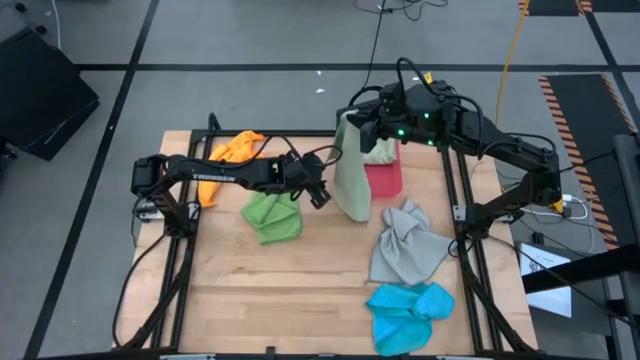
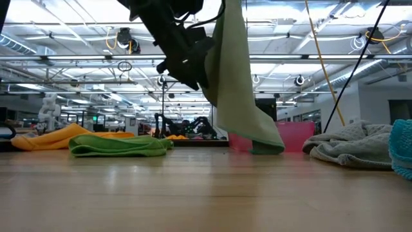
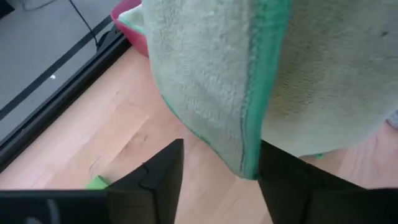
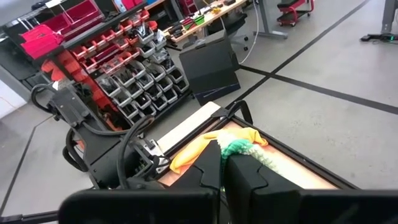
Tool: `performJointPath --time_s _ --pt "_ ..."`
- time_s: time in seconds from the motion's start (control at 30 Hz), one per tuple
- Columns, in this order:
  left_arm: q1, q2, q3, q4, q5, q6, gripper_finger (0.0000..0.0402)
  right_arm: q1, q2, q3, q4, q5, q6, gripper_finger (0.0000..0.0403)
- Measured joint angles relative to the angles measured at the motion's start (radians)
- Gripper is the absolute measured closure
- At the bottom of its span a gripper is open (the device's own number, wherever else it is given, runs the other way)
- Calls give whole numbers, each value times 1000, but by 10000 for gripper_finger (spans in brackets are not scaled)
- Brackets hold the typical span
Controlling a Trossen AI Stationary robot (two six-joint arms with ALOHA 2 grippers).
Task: Fold microfiber towels
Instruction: Fold the light green microfiber cloth
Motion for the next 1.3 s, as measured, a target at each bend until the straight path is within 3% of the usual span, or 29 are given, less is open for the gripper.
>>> performJointPath --time_s 0.43,0.53,0.63,0.83,0.97,1.17,1.3 --pt "0 -3 0 -8 10 -41 381 0 0 0 0 -12 -9 403" --pt "-1 -41 -2 -41 31 -64 393 0 -5 0 -22 -64 -4 403" --pt "-17 -110 -1 -121 29 -64 396 5 -10 0 -29 -167 2 403" --pt "-77 -303 0 -304 44 -52 398 8 -10 0 -22 -489 54 403" --pt "-125 -433 0 -401 98 -48 398 8 -5 0 32 -589 79 403" --pt "-176 -615 0 -466 107 -34 399 2 5 -1 155 -533 66 403" --pt "-161 -717 -1 -444 -2 -16 399 -15 25 -1 216 -393 27 403"
